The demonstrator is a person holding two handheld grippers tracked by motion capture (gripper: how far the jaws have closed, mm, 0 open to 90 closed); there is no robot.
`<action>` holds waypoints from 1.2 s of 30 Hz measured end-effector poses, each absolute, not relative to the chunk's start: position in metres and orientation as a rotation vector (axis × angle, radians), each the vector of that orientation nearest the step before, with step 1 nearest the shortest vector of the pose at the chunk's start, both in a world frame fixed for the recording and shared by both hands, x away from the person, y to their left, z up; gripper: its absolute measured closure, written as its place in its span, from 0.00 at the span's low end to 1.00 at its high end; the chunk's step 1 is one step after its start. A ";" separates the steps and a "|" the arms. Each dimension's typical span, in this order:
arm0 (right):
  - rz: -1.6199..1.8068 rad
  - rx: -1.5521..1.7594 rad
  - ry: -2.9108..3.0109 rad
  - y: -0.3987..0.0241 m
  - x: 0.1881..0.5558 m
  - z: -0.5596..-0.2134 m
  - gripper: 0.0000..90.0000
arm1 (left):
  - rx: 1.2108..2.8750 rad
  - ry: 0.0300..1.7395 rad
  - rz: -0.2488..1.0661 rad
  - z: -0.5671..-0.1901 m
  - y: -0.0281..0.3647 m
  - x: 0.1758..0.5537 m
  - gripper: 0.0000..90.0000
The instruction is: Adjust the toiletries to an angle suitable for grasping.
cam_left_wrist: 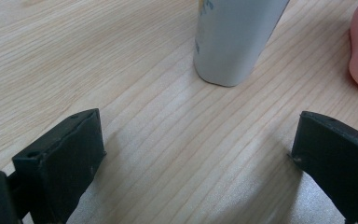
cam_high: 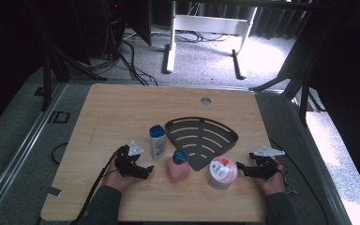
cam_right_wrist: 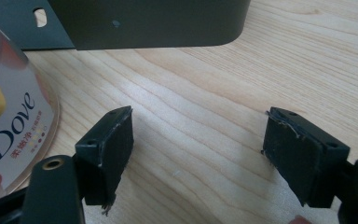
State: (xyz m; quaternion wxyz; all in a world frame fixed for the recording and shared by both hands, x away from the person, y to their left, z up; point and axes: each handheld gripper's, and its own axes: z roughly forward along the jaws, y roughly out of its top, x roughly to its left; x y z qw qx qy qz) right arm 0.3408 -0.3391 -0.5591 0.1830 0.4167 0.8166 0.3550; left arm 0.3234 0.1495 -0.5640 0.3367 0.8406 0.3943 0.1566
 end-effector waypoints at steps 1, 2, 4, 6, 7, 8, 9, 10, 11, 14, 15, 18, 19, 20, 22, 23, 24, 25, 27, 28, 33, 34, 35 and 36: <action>1.001 1.176 2.305 -0.339 0.341 -0.559 0.25 | 2.191 1.029 0.408 -0.564 0.150 0.323 0.02; 1.000 1.174 2.307 -0.338 0.341 -0.559 0.24 | 2.190 1.033 0.411 -0.564 0.150 0.324 0.03; 1.000 1.174 2.307 -0.338 0.341 -0.559 0.24 | 2.187 1.038 0.412 -0.564 0.150 0.323 0.03; 1.000 1.175 2.307 -0.338 0.341 -0.559 0.24 | 2.186 1.039 0.413 -0.564 0.150 0.323 0.03; 1.000 1.174 2.307 -0.338 0.341 -0.559 0.24 | 2.184 1.041 0.414 -0.564 0.150 0.323 0.03; 1.000 1.174 2.307 -0.338 0.341 -0.559 0.24 | 2.179 1.044 0.415 -0.564 0.150 0.324 0.04; 1.000 1.175 2.307 -0.338 0.341 -0.559 0.24 | 2.176 1.046 0.416 -0.564 0.150 0.324 0.05; 1.000 1.176 2.307 -0.338 0.341 -0.559 0.24 | 2.176 1.046 0.418 -0.564 0.150 0.324 0.05; 1.000 1.176 2.307 -0.338 0.341 -0.559 0.24 | 2.176 1.046 0.418 -0.564 0.150 0.324 0.06; 1.001 1.176 2.308 -0.338 0.341 -0.559 0.24 | 2.152 1.058 0.432 -0.563 0.150 0.324 0.15; 1.001 1.176 2.308 -0.338 0.341 -0.559 0.24 | 2.148 1.053 0.435 -0.563 0.151 0.324 0.15; 1.001 1.173 2.309 -0.338 0.341 -0.559 0.24 | 2.132 1.050 0.443 -0.561 0.150 0.322 0.42; 1.000 1.172 2.310 -0.338 0.341 -0.559 0.24 | 2.129 1.053 0.441 -0.560 0.151 0.322 0.45; 1.000 1.172 2.310 -0.338 0.341 -0.559 0.24 | 2.131 1.056 0.441 -0.560 0.151 0.322 0.45; 1.000 1.170 2.312 -0.338 0.341 -0.559 0.23 | 2.142 1.057 0.440 -0.557 0.152 0.321 0.54; 1.001 1.170 2.312 -0.338 0.341 -0.559 0.23 | 2.145 1.050 0.447 -0.557 0.151 0.319 0.58; 1.000 1.168 2.313 -0.338 0.341 -0.559 0.23 | 2.144 1.038 0.454 -0.555 0.151 0.318 0.65; 1.000 1.168 2.313 -0.338 0.341 -0.559 0.23 | 2.138 1.026 0.460 -0.554 0.151 0.316 0.65; 1.000 1.167 2.314 -0.338 0.341 -0.559 0.23 | 2.118 1.003 0.470 -0.550 0.149 0.312 0.73; 1.000 1.167 2.314 -0.338 0.342 -0.559 0.23 | 2.112 0.988 0.462 -0.548 0.149 0.311 0.78; 1.000 1.165 2.316 -0.338 0.342 -0.559 0.23 | 2.080 0.932 0.465 -0.540 0.146 0.302 0.99; 1.000 1.166 2.315 -0.338 0.342 -0.559 0.23 | 2.048 0.925 0.459 -0.537 0.146 0.301 0.99; 1.000 1.166 2.315 -0.338 0.342 -0.559 0.23 | 2.048 0.925 0.459 -0.537 0.146 0.301 0.99; 1.000 1.166 2.315 -0.338 0.342 -0.559 0.23 | 2.032 0.925 0.465 -0.536 0.146 0.300 0.99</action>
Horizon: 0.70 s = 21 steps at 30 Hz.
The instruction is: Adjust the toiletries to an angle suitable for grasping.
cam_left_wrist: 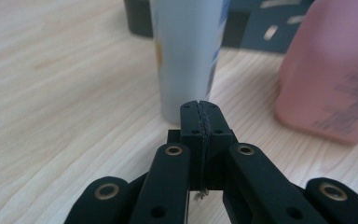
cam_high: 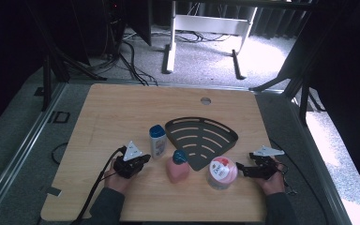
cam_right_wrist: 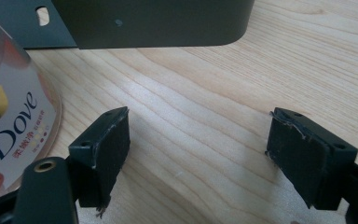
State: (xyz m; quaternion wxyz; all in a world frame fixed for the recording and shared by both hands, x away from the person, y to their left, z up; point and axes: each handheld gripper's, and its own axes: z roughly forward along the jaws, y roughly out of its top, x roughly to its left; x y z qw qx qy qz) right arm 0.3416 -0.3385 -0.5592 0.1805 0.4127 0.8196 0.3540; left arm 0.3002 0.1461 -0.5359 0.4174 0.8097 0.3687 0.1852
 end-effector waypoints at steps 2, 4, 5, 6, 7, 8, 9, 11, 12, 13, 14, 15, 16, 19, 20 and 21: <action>1.000 1.166 2.315 -0.338 0.342 -0.559 0.23 | 2.007 0.941 0.485 -0.534 0.148 0.301 0.99; 1.000 1.166 2.315 -0.338 0.342 -0.559 0.23 | 1.982 0.944 0.484 -0.532 0.149 0.301 0.99; 1.000 1.166 2.316 -0.338 0.342 -0.559 0.23 | 1.974 0.941 0.481 -0.531 0.149 0.301 0.99; 1.000 1.166 2.316 -0.338 0.342 -0.559 0.23 | 1.974 0.941 0.481 -0.531 0.149 0.301 0.99; 1.000 1.166 2.315 -0.338 0.342 -0.559 0.23 | 1.971 0.914 0.499 -0.527 0.147 0.300 0.99; 1.000 1.166 2.316 -0.338 0.342 -0.559 0.23 | 1.986 0.904 0.505 -0.525 0.145 0.300 0.99; 1.000 1.166 2.315 -0.339 0.342 -0.559 0.23 | 2.002 0.896 0.522 -0.524 0.142 0.301 0.99; 1.000 1.166 2.315 -0.338 0.342 -0.559 0.23 | 2.005 0.883 0.518 -0.522 0.138 0.302 0.99; 1.000 1.166 2.315 -0.338 0.342 -0.559 0.23 | 2.010 0.879 0.520 -0.522 0.137 0.303 0.99; 1.000 1.166 2.315 -0.338 0.342 -0.559 0.23 | 2.020 0.879 0.517 -0.522 0.135 0.304 0.98; 1.000 1.165 2.315 -0.339 0.342 -0.559 0.23 | 2.029 0.875 0.521 -0.522 0.133 0.304 0.98; 1.000 1.166 2.315 -0.339 0.342 -0.559 0.23 | 2.034 0.868 0.525 -0.522 0.132 0.305 0.98; 1.000 1.165 2.315 -0.339 0.342 -0.559 0.23 | 2.037 0.867 0.527 -0.521 0.131 0.305 0.98; 1.000 1.165 2.315 -0.339 0.342 -0.559 0.23 | 2.042 0.867 0.538 -0.521 0.130 0.306 0.97; 1.000 1.166 2.315 -0.339 0.342 -0.559 0.23 | 2.048 0.866 0.543 -0.521 0.130 0.306 0.97; 1.000 1.165 2.316 -0.339 0.342 -0.559 0.23 | 2.050 0.866 0.550 -0.522 0.130 0.306 0.97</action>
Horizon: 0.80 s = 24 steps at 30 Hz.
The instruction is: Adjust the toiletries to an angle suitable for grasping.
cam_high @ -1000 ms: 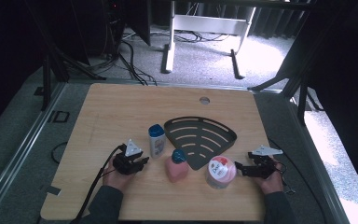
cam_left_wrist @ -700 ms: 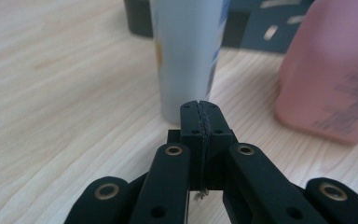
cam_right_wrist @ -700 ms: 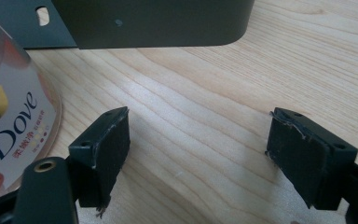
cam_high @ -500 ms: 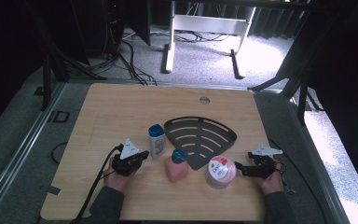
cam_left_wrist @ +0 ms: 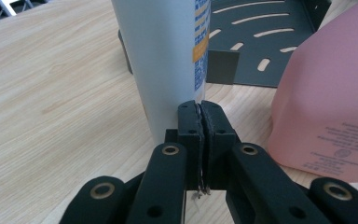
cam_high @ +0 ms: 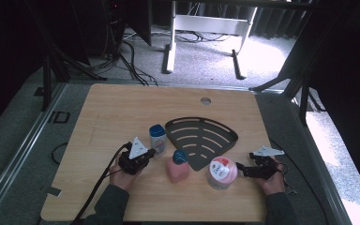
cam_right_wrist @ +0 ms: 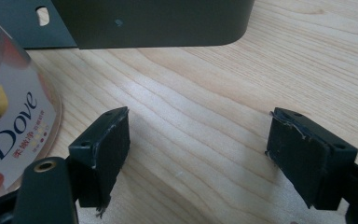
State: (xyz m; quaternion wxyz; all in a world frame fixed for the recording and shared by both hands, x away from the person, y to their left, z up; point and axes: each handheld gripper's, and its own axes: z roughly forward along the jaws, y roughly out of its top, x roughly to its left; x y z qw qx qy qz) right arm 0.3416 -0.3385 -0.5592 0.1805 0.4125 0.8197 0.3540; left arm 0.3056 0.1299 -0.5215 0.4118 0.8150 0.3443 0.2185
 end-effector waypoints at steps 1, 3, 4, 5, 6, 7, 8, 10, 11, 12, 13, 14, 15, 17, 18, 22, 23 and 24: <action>1.000 1.166 2.315 -0.339 0.342 -0.559 0.23 | 2.053 0.869 0.556 -0.522 0.130 0.305 0.97; 1.000 1.166 2.316 -0.339 0.342 -0.559 0.23 | 2.060 0.873 0.571 -0.522 0.130 0.305 0.96; 1.000 1.166 2.315 -0.338 0.342 -0.559 0.23 | 2.061 0.875 0.572 -0.522 0.131 0.306 0.95; 1.000 1.166 2.315 -0.338 0.342 -0.559 0.23 | 2.057 0.878 0.575 -0.522 0.131 0.306 0.95; 1.000 1.166 2.315 -0.339 0.342 -0.559 0.23 | 2.053 0.885 0.579 -0.522 0.131 0.307 0.94; 1.000 1.166 2.315 -0.338 0.342 -0.559 0.23 | 2.046 0.891 0.580 -0.523 0.131 0.308 0.94; 1.000 1.165 2.316 -0.339 0.342 -0.559 0.23 | 2.046 0.891 0.580 -0.523 0.131 0.308 0.93; 1.000 1.166 2.315 -0.339 0.342 -0.559 0.23 | 2.035 0.907 0.584 -0.523 0.132 0.310 0.92; 1.000 1.166 2.315 -0.338 0.342 -0.559 0.23 | 2.026 0.916 0.581 -0.524 0.132 0.312 0.92; 1.000 1.166 2.315 -0.339 0.342 -0.559 0.23 | 2.025 0.919 0.581 -0.524 0.132 0.313 0.92; 1.000 1.166 2.315 -0.338 0.342 -0.559 0.23 | 2.026 0.922 0.584 -0.524 0.132 0.313 0.92; 1.000 1.166 2.315 -0.338 0.342 -0.559 0.23 | 2.024 0.924 0.583 -0.524 0.132 0.314 0.92; 1.000 1.166 2.315 -0.338 0.342 -0.559 0.23 | 2.019 0.925 0.579 -0.524 0.132 0.314 0.91; 1.000 1.166 2.316 -0.339 0.342 -0.559 0.23 | 2.015 0.906 0.563 -0.522 0.131 0.314 0.91; 1.000 1.166 2.316 -0.339 0.342 -0.559 0.23 | 2.009 0.894 0.553 -0.521 0.130 0.313 0.91; 1.001 1.167 2.315 -0.338 0.342 -0.559 0.23 | 2.045 0.834 0.550 -0.516 0.120 0.315 0.92; 1.001 1.167 2.315 -0.338 0.342 -0.559 0.23 | 2.050 0.826 0.548 -0.515 0.118 0.316 0.92; 1.001 1.167 2.315 -0.338 0.342 -0.559 0.23 | 2.059 0.819 0.550 -0.515 0.115 0.317 0.92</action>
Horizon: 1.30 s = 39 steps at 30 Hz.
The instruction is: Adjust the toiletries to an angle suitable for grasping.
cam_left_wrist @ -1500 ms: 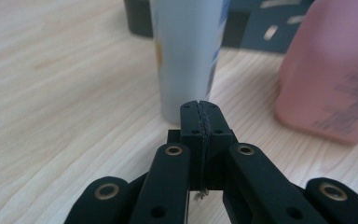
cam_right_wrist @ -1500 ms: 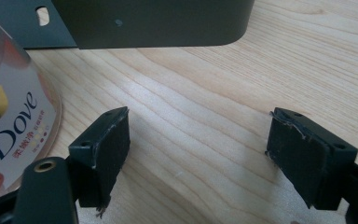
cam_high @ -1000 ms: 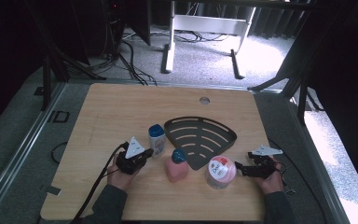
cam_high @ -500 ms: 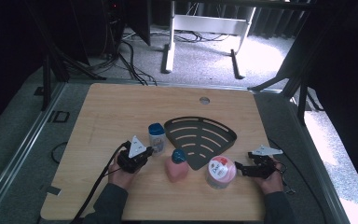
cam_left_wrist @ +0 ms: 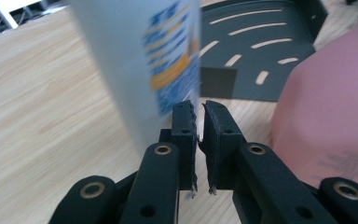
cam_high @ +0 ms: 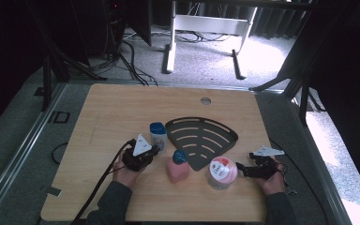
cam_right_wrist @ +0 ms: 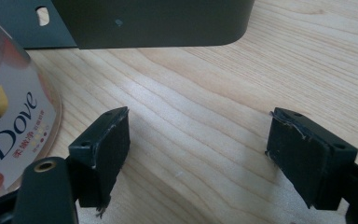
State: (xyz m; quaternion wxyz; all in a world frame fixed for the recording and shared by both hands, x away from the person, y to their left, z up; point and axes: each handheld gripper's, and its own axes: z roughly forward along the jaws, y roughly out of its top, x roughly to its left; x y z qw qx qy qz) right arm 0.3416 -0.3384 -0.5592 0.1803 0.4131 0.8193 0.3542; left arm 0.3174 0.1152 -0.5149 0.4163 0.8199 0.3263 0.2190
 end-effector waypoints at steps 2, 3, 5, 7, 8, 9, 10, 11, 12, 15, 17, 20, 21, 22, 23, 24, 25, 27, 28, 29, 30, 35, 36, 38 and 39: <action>1.001 1.169 2.315 -0.338 0.342 -0.559 0.23 | 2.061 0.810 0.547 -0.516 0.113 0.321 0.93; 1.001 1.170 2.315 -0.338 0.341 -0.559 0.23 | 2.061 0.807 0.535 -0.517 0.112 0.323 0.94; 1.001 1.170 2.315 -0.338 0.341 -0.559 0.23 | 2.073 0.810 0.537 -0.519 0.111 0.326 0.94; 1.001 1.168 2.315 -0.338 0.342 -0.559 0.23 | 2.085 0.806 0.537 -0.521 0.109 0.328 0.94; 1.001 1.168 2.315 -0.338 0.342 -0.559 0.23 | 2.090 0.806 0.539 -0.522 0.109 0.329 0.94; 1.001 1.169 2.315 -0.338 0.342 -0.559 0.23 | 2.093 0.806 0.541 -0.523 0.108 0.330 0.94; 1.002 1.169 2.314 -0.338 0.342 -0.559 0.23 | 2.097 0.807 0.541 -0.523 0.108 0.331 0.94; 1.002 1.170 2.314 -0.338 0.341 -0.559 0.23 | 2.105 0.804 0.545 -0.524 0.108 0.333 0.94; 1.002 1.170 2.315 -0.338 0.341 -0.559 0.23 | 2.108 0.807 0.545 -0.524 0.108 0.334 0.94; 1.001 1.169 2.315 -0.338 0.342 -0.559 0.23 | 2.124 0.808 0.576 -0.523 0.107 0.337 0.94; 1.001 1.170 2.315 -0.338 0.341 -0.559 0.23 | 2.124 0.810 0.599 -0.522 0.108 0.336 0.94; 1.001 1.170 2.315 -0.338 0.342 -0.559 0.23 | 2.138 0.807 0.613 -0.521 0.109 0.334 0.94; 1.002 1.170 2.315 -0.338 0.342 -0.559 0.23 | 2.135 0.807 0.609 -0.521 0.110 0.335 0.94; 1.001 1.169 2.315 -0.338 0.342 -0.559 0.23 | 2.136 0.803 0.598 -0.521 0.111 0.336 0.94; 1.001 1.169 2.315 -0.338 0.342 -0.559 0.23 | 2.131 0.803 0.597 -0.521 0.112 0.337 0.94; 1.002 1.171 2.315 -0.338 0.341 -0.559 0.23 | 2.134 0.808 0.596 -0.521 0.112 0.338 0.94; 1.001 1.169 2.315 -0.338 0.342 -0.559 0.23 | 2.138 0.813 0.602 -0.522 0.111 0.339 0.94; 1.001 1.169 2.315 -0.338 0.342 -0.559 0.23 | 2.151 0.811 0.620 -0.523 0.110 0.342 0.94; 1.001 1.169 2.315 -0.338 0.342 -0.559 0.23 | 2.152 0.811 0.617 -0.524 0.109 0.344 0.94; 1.001 1.169 2.315 -0.338 0.342 -0.559 0.23 | 2.151 0.810 0.619 -0.524 0.109 0.346 0.94; 1.002 1.170 2.315 -0.338 0.342 -0.559 0.23 | 2.150 0.814 0.621 -0.525 0.109 0.348 0.94; 1.001 1.168 2.316 -0.338 0.342 -0.559 0.23 | 2.158 0.821 0.626 -0.525 0.109 0.358 0.94; 1.001 1.169 2.316 -0.338 0.342 -0.559 0.23 | 2.157 0.820 0.622 -0.525 0.109 0.360 0.94; 1.001 1.169 2.315 -0.338 0.342 -0.559 0.23 | 2.158 0.820 0.620 -0.525 0.108 0.363 0.94; 1.001 1.169 2.315 -0.338 0.342 -0.559 0.23 | 2.158 0.818 0.621 -0.526 0.108 0.364 0.94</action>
